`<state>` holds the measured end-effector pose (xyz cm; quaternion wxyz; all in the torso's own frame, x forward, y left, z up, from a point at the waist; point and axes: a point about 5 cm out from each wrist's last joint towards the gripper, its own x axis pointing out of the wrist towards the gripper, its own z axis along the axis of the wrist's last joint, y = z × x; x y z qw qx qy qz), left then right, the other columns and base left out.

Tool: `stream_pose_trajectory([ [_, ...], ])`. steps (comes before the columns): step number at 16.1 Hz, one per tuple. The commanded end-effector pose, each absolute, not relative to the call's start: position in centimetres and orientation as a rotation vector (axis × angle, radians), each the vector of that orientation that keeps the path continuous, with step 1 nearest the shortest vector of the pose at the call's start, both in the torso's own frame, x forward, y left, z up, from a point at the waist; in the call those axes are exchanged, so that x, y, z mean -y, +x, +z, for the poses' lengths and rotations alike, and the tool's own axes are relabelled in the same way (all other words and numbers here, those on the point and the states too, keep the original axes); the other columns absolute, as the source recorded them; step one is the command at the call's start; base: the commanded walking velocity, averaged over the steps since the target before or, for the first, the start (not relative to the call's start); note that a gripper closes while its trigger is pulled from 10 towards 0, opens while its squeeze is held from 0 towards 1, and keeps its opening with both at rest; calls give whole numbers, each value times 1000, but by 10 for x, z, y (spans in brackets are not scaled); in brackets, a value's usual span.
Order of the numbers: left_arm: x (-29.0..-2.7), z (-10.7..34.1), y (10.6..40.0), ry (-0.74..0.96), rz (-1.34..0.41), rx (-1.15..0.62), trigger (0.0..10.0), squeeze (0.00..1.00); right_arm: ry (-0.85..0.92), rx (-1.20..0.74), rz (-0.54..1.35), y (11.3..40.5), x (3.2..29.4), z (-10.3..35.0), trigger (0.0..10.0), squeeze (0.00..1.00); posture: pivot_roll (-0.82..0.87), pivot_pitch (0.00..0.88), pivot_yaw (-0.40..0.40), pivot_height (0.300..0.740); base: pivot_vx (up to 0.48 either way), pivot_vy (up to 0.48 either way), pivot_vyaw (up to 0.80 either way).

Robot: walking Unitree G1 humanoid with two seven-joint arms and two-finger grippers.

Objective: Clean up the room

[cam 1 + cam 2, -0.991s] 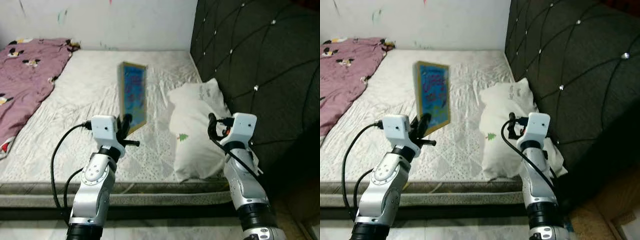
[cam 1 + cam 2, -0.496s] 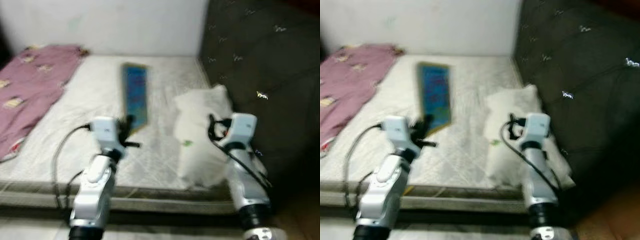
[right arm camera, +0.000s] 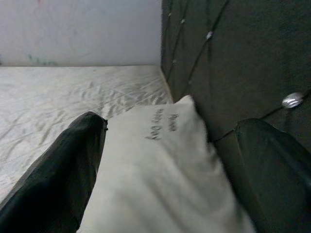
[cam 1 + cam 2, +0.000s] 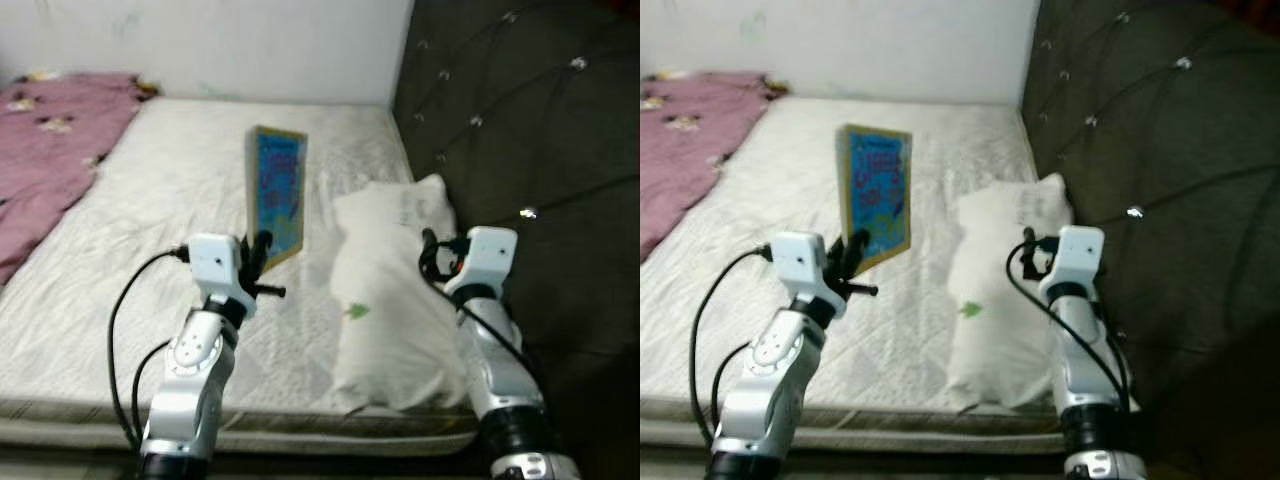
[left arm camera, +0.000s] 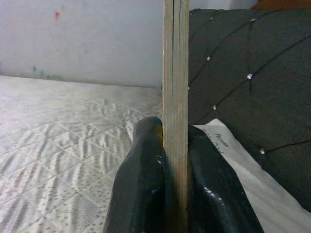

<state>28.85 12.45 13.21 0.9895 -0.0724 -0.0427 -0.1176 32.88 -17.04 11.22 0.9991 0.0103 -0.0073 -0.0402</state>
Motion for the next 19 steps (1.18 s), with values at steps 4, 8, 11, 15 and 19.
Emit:
stream_pose_trajectory([
  [4, -167, 135, 269, -79, -95, 142, 10000, 0, -6, 9, -47, 313, 178, 110, 10000, 0, -33, 0, -12, 740, 0, 0, 0],
  [8, -183, 124, 245, -42, -38, 122, 10000, 0, -22, -23, -58, 294, 193, 105, 10000, 0, -22, 0, -23, 740, 0, 0, 0],
  [11, -187, 123, 243, -48, -20, 130, 10000, 0, -23, -46, -53, 289, 194, 102, 10000, 0, -19, 0, -29, 740, 0, 0, 0],
  [15, -179, 130, 249, -50, -42, 163, 10000, 0, -33, -54, -18, 296, 191, 103, 10000, 0, -16, 0, -31, 740, 0, 0, 0],
  [19, -177, 131, 256, -58, -47, 176, 10000, 0, -24, -58, -24, 302, 191, 103, 10000, 0, -19, 0, -31, 740, 0, 0, -200],
])
